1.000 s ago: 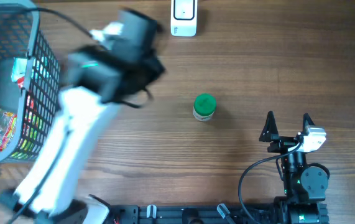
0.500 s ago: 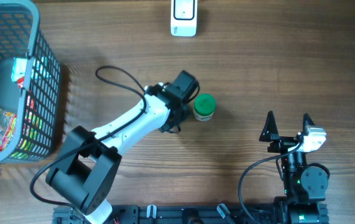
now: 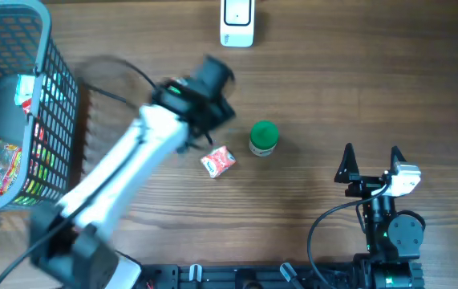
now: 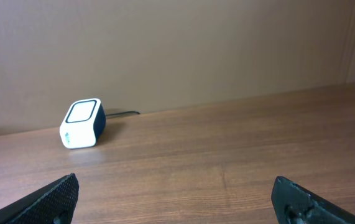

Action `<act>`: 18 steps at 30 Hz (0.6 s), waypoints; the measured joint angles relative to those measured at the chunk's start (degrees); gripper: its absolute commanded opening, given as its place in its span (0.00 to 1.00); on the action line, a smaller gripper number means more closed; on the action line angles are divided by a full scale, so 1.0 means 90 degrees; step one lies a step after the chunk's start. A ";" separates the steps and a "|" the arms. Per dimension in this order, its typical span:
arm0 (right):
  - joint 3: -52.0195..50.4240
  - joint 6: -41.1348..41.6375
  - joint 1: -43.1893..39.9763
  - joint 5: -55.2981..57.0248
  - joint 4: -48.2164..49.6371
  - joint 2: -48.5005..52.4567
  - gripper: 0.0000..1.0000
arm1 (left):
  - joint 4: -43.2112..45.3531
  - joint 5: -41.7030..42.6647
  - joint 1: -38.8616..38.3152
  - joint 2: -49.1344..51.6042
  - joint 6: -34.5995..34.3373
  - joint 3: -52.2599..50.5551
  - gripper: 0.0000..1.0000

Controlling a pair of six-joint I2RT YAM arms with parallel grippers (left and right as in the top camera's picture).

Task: Scan the item barcode
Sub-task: 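Place the red-white packet on the table left of the jar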

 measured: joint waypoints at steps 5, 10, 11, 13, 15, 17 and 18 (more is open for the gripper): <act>0.0000 0.0000 0.0000 0.0002 -0.0002 0.0000 1.00 | -0.1462 -0.0464 0.1209 -0.0750 0.0559 0.2254 1.00; 0.0000 -0.0002 0.0000 0.0002 -0.0002 0.0000 1.00 | -0.2290 -0.0687 0.2856 -0.1217 0.1141 0.3407 1.00; 0.0000 0.0000 0.0000 0.0002 -0.0002 0.0000 1.00 | -0.2567 -0.0733 0.3259 -0.1258 0.1209 0.3456 1.00; 0.0000 0.0000 0.0000 0.0000 -0.0002 0.0000 1.00 | -0.3055 -0.0755 0.3963 -0.1260 0.1294 0.3444 1.00; 0.0000 0.0000 0.0000 0.0000 -0.0002 0.0000 1.00 | -0.3164 -0.0772 0.4653 -0.1212 0.1426 0.3330 1.00; 0.0000 0.0000 0.0000 0.0002 -0.0002 0.0000 1.00 | -0.3072 -0.0736 0.5258 -0.1149 0.1598 0.3189 1.00; 0.0000 0.0000 0.0000 0.0000 -0.0002 0.0000 1.00 | -0.2956 -0.0675 0.5566 -0.1127 0.1690 0.3094 1.00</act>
